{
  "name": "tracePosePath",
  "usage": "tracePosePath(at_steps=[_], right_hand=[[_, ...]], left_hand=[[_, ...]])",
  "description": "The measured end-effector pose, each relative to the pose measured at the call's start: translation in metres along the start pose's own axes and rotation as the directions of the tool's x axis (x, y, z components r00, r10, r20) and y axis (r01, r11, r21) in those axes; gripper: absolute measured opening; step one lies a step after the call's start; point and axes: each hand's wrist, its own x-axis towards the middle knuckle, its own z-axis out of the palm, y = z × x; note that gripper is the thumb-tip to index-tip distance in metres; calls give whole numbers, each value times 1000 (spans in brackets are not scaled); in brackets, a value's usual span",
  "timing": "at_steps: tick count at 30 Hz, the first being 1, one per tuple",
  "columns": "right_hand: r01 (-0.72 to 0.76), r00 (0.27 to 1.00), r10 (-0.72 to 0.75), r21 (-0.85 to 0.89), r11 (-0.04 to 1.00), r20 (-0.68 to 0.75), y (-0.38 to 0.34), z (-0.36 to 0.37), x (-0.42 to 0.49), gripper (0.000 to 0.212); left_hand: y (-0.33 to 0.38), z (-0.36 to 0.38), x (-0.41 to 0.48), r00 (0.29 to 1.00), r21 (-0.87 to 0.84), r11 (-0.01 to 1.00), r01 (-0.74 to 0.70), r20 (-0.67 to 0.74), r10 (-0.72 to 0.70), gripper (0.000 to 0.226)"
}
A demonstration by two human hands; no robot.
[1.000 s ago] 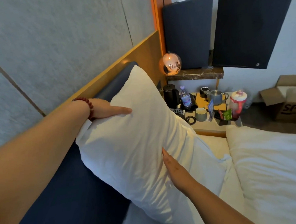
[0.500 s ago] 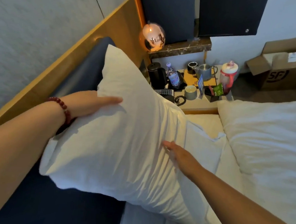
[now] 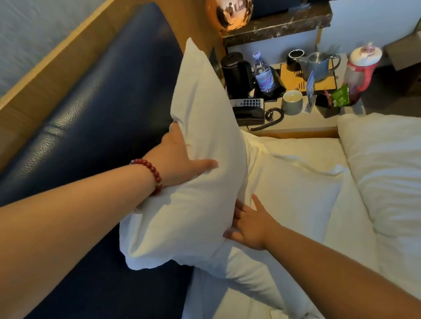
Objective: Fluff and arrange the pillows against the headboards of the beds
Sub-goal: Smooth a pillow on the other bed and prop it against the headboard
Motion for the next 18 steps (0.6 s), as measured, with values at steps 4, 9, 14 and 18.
tracePosePath(at_steps=[4, 9, 14, 18], right_hand=[[11, 997, -13, -15, 1000, -72, 11, 14, -1, 67], [-74, 956, 105, 120, 990, -274, 42, 52, -60, 60], [-441, 763, 582, 430, 788, -282, 60, 82, -95, 62], [-432, 483, 868, 893, 125, 113, 69, 87, -90, 115]], left_hand=[[-5, 4, 9, 1000, 99, 995, -1, 7, 0, 122], [-8, 2, 14, 999, 117, 993, -33, -1, 33, 120], [-6, 9, 10, 998, 78, 996, -52, -38, 55, 117], [-2, 16, 6, 997, 26, 997, -67, -45, 68, 114]])
